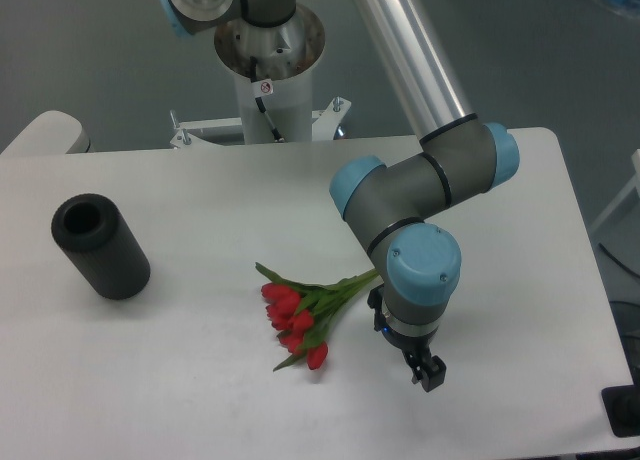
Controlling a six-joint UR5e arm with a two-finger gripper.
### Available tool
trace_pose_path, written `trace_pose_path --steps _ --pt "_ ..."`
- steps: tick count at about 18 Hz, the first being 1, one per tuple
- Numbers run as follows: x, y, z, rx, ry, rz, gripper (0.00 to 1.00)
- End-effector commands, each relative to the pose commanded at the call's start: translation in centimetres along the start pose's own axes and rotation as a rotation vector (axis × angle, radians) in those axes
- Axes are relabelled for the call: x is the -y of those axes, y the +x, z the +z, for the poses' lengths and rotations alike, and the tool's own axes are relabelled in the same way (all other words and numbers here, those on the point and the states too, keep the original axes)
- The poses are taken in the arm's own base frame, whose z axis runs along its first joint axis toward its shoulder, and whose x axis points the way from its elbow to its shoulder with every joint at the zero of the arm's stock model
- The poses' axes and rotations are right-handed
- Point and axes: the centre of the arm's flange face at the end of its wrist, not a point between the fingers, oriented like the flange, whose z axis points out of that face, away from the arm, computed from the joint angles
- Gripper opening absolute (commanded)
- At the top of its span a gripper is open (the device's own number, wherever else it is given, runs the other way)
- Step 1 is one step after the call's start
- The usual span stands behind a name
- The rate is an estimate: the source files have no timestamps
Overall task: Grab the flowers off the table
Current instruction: 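Move the gripper over the green stems of the red tulip bunch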
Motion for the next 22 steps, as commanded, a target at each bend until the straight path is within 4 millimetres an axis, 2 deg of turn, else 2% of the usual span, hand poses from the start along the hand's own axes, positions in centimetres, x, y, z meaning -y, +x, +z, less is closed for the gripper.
trace_pose_path --steps 3,8,12,16,22 --pt "0.1 0.4 0.0 -0.005 0.001 0.002 1.0" --pt "-0.1 2.5 -0.5 -0.028 -0.001 0.008 1.0" --pt "-1.0 4.3 0.3 -0.057 -0.001 0.001 1.0" --pt "-2.3 7.3 0.9 -0.089 0.005 -0.013 1.0" --pt "-2.2 9.9 2.8 -0.134 0.001 -0.029 1.0"
